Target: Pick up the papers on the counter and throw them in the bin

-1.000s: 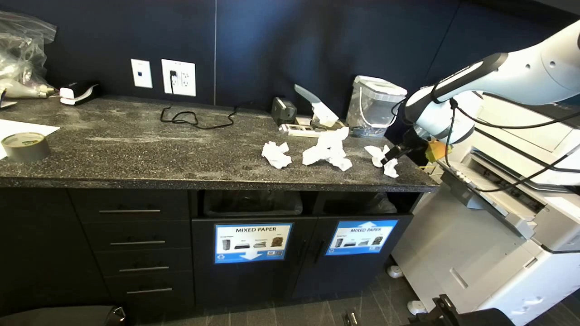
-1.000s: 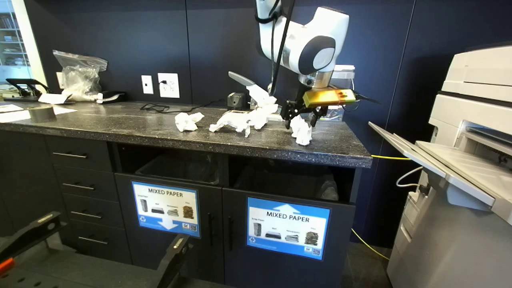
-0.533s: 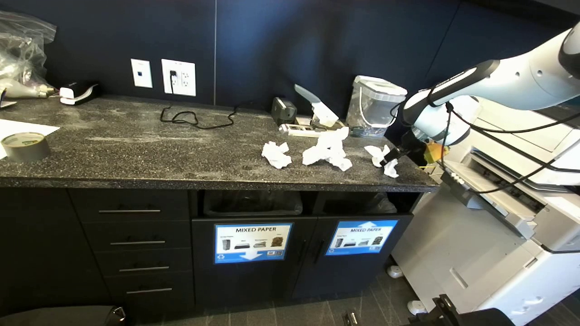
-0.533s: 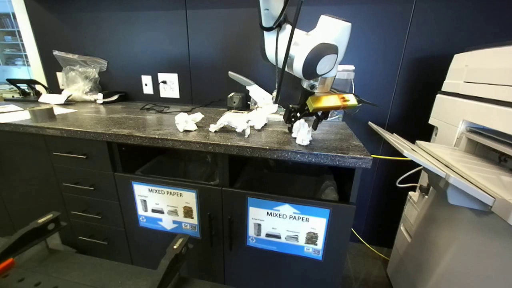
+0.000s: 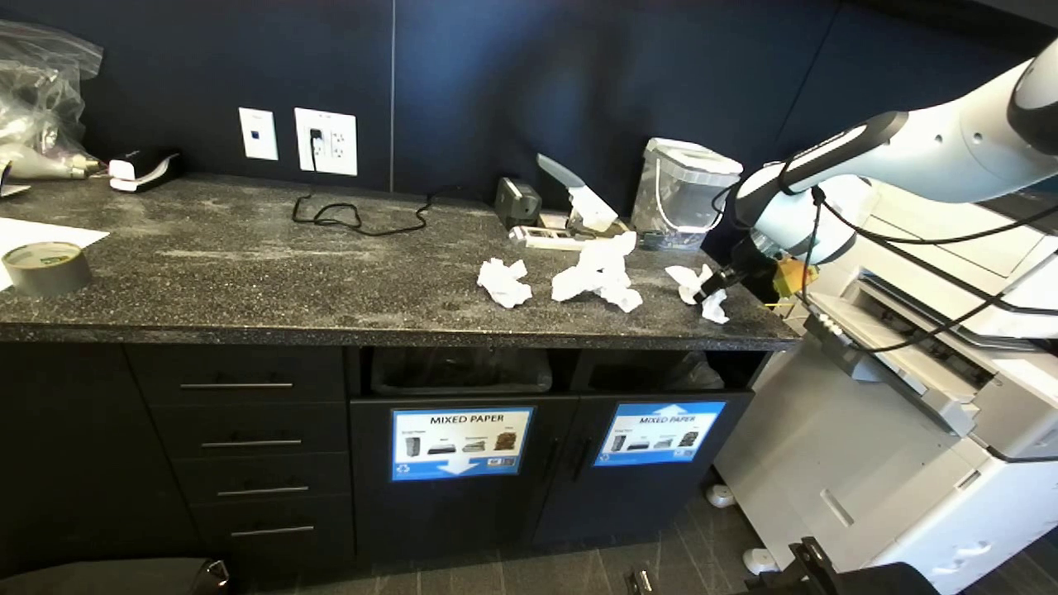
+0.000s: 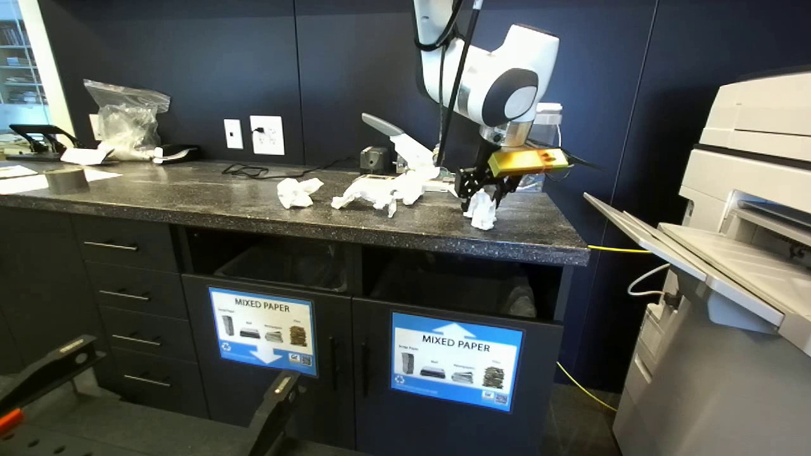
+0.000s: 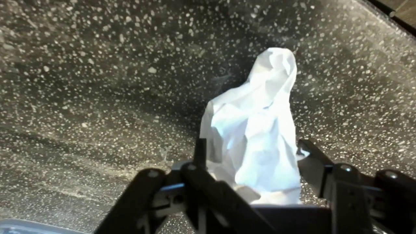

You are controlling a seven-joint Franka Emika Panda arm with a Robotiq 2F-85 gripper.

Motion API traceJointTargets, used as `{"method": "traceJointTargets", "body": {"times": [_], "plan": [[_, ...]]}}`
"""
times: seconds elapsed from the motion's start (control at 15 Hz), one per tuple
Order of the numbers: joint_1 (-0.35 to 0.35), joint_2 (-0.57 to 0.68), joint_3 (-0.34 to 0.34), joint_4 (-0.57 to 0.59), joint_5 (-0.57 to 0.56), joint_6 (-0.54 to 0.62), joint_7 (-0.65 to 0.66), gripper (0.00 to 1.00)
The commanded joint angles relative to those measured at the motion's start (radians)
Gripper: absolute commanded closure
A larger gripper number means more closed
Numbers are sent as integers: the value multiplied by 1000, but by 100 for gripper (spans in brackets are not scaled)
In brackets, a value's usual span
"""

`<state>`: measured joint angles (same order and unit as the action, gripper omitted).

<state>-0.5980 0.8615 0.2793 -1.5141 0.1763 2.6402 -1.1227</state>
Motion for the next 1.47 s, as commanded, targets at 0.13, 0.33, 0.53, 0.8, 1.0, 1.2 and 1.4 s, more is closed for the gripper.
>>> {"method": "traceJointTargets", "body": {"times": [0.13, 0.33, 0.53, 0.8, 1.0, 1.2, 1.4], "plan": [[19, 22, -16, 52, 22, -27, -21, 72], [21, 22, -18, 54, 22, -31, -20, 84], [32, 20, -32, 59, 21, -61, -3, 84], [80, 2, -91, 41, 4, -125, 49, 88], [136, -29, -151, 6, -14, -150, 106, 85], [198, -75, -209, -32, -51, -195, 170, 85], [254, -117, -248, -82, -93, -215, 235, 86]]}}
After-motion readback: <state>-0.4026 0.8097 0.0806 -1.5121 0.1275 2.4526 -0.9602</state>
